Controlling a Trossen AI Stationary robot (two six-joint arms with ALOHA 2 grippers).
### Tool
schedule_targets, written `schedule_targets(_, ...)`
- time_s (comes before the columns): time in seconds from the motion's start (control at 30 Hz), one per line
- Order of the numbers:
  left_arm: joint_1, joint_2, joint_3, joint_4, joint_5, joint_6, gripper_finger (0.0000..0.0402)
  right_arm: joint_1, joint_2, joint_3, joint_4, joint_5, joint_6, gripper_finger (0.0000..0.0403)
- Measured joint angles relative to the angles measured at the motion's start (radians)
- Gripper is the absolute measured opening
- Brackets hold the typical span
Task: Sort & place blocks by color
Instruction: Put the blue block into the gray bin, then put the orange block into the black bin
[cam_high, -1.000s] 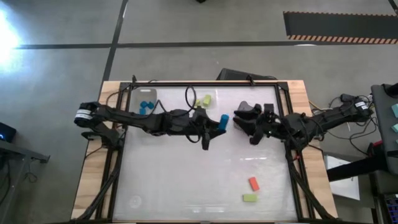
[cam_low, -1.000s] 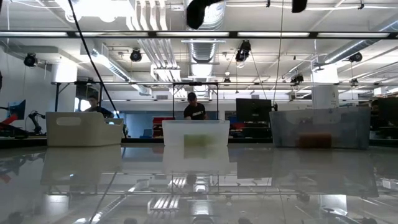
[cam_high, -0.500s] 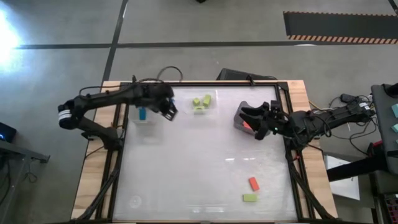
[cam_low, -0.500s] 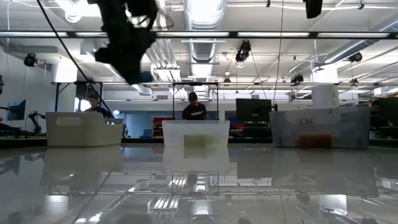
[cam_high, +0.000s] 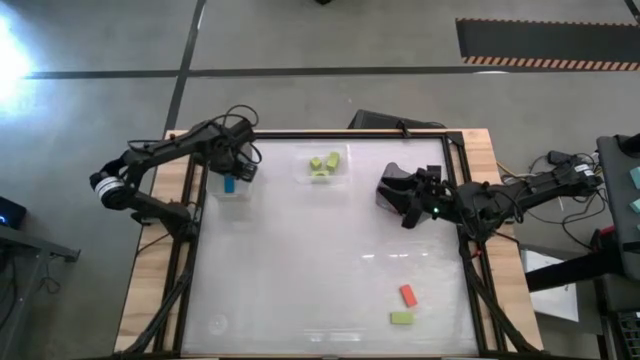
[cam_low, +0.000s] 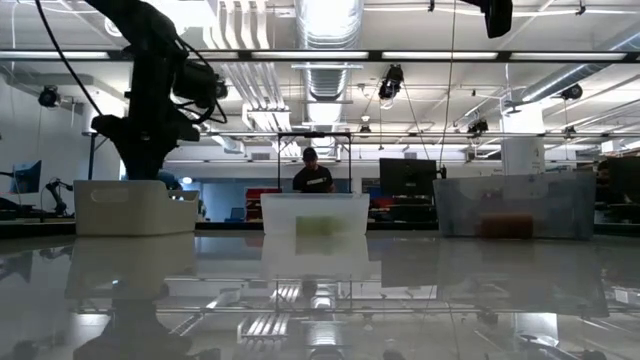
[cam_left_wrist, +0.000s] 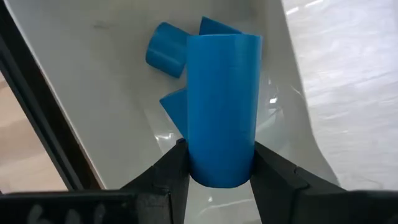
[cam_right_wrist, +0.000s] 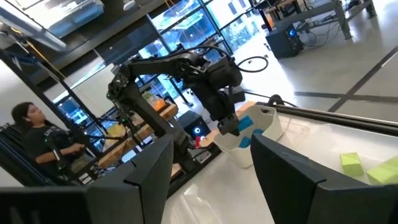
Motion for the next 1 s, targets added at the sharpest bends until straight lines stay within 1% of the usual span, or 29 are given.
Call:
schedule_targets(0.23,0.002,-0.001,-0.002,0.002,0.001,0.016,0.0119,0.000,0.004,0.000,0.001,0.000,0.000,0.0205)
schedule_targets(0.3,0.002,0.000,-0.004,0.001,0.001,0.015,0.0136,0.000,0.004,0.000,0.001,0.000,0.000,0.0205)
schedule_targets(0.4,0.002,-0.001,-0.011,0.001,0.000,0.013,0.0179,0.000,0.004,0.000,0.001,0.000,0.005,0.0205)
schedule_targets(0.47,0.002,-0.001,-0.016,0.001,0.000,0.013,0.0201,0.000,0.004,0.000,0.001,-0.001,0.012,0.0205)
schedule_targets(0.53,0.002,0.000,-0.024,0.002,0.000,0.013,0.0211,0.001,0.004,0.000,0.000,-0.004,0.031,0.0205)
schedule_targets(0.63,0.001,-0.001,-0.034,0.002,0.000,0.007,0.0214,0.001,0.004,0.000,0.000,-0.022,0.077,0.0205)
schedule_targets(0.73,-0.006,-0.006,-0.025,0.001,0.014,0.004,0.0216,0.001,0.004,0.000,-0.005,-0.077,0.156,0.0205)
schedule_targets(0.8,-0.021,-0.020,-0.008,0.008,0.035,0.003,0.0217,0.001,0.004,0.000,-0.028,-0.126,0.248,0.0205)
schedule_targets(0.9,-0.061,-0.058,0.022,0.041,0.059,0.002,0.0217,0.001,0.004,0.000,-0.097,-0.233,0.405,0.0205)
schedule_targets(1.0,-0.124,-0.112,0.047,0.140,0.088,0.001,0.0218,0.001,0.012,0.000,-0.186,-0.350,0.572,0.0201)
